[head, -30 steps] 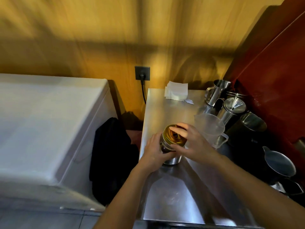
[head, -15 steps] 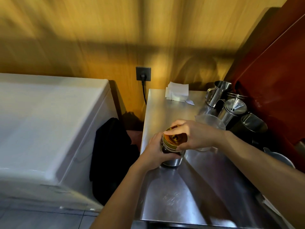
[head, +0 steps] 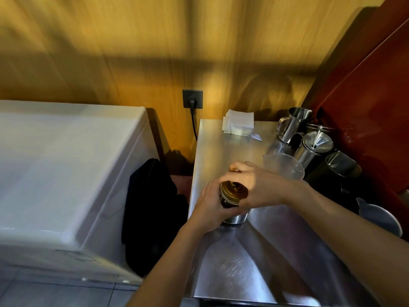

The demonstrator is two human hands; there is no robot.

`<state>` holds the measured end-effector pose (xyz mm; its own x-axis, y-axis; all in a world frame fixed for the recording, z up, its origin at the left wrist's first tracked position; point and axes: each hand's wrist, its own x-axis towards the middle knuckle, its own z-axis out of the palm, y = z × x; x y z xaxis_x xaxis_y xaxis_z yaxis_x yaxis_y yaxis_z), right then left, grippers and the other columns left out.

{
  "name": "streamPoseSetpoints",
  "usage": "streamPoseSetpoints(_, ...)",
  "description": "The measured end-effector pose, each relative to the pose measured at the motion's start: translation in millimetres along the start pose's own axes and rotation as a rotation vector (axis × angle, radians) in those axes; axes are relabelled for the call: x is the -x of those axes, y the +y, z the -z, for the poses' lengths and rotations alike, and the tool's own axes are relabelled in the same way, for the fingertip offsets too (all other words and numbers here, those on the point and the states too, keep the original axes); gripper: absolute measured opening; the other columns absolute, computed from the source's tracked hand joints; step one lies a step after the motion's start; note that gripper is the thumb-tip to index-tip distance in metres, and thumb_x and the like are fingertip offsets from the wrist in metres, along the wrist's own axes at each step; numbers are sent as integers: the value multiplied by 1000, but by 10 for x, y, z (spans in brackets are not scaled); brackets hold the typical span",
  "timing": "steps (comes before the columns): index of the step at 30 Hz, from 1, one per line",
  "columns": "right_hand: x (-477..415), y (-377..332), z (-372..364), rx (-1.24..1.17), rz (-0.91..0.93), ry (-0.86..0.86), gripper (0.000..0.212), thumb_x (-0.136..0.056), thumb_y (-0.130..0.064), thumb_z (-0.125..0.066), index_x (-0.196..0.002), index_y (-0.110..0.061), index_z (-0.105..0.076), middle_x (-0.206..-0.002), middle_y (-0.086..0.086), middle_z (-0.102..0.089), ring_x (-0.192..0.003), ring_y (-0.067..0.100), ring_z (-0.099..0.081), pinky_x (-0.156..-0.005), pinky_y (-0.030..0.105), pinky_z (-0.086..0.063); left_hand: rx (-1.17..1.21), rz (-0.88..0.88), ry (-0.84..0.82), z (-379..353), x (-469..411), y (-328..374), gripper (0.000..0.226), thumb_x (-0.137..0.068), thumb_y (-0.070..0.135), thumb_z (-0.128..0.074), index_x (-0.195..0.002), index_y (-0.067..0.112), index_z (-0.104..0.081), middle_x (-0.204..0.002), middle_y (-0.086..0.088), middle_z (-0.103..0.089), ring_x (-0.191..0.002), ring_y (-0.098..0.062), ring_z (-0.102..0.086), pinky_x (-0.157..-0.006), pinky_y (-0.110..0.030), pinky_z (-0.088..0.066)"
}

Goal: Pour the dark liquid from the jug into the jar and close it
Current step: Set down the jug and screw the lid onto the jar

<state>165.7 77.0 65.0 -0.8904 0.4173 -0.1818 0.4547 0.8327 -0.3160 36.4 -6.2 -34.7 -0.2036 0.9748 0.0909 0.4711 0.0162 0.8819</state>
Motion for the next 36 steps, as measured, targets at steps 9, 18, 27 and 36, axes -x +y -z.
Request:
streamPoseSetpoints(9,-44,-30,-26,176,-83,24,55,-66,-59,-59,-109,-32,-37,-97,1,-45,-88,22,-48,-67,37,-46,33,3,-11,-14,-11,5,64,-54,57,-78,-106,53,-41,-110,7,-51,-107,-16,-50,-92,-44,-47)
streamPoseSetpoints(18,-18,-44,6,237,-145,51,55,-66,-66,-55,-103,-28,-39,-89,2,-48,-78,22,-53,-65,38,-50,2,13,-41,-29,-15,5,64,-54,56,-78,-106,44,-41,-102,18,-46,-104,-11,-45,-88,-34,-44)
streamPoseSetpoints(27,37,-15,53,240,-147,64,54,-71,-68,-53,-101,-24,-49,-79,2,-52,-63,15,-49,-51,28,-40,2,18,-93,-26,-15,48,71,-53,52,-79,-112,31,-45,-111,3,-51,-106,-17,-47,-91,-44,-45)
streamPoseSetpoints(36,93,64,30,170,-39,-9,59,-72,-52,-63,-124,-39,-37,-103,1,-46,-85,19,-50,-68,32,-48,26,28,-120,-44,-42,2,78,-52,56,-80,-116,36,-42,-116,6,-52,-110,-13,-49,-94,-42,-47)
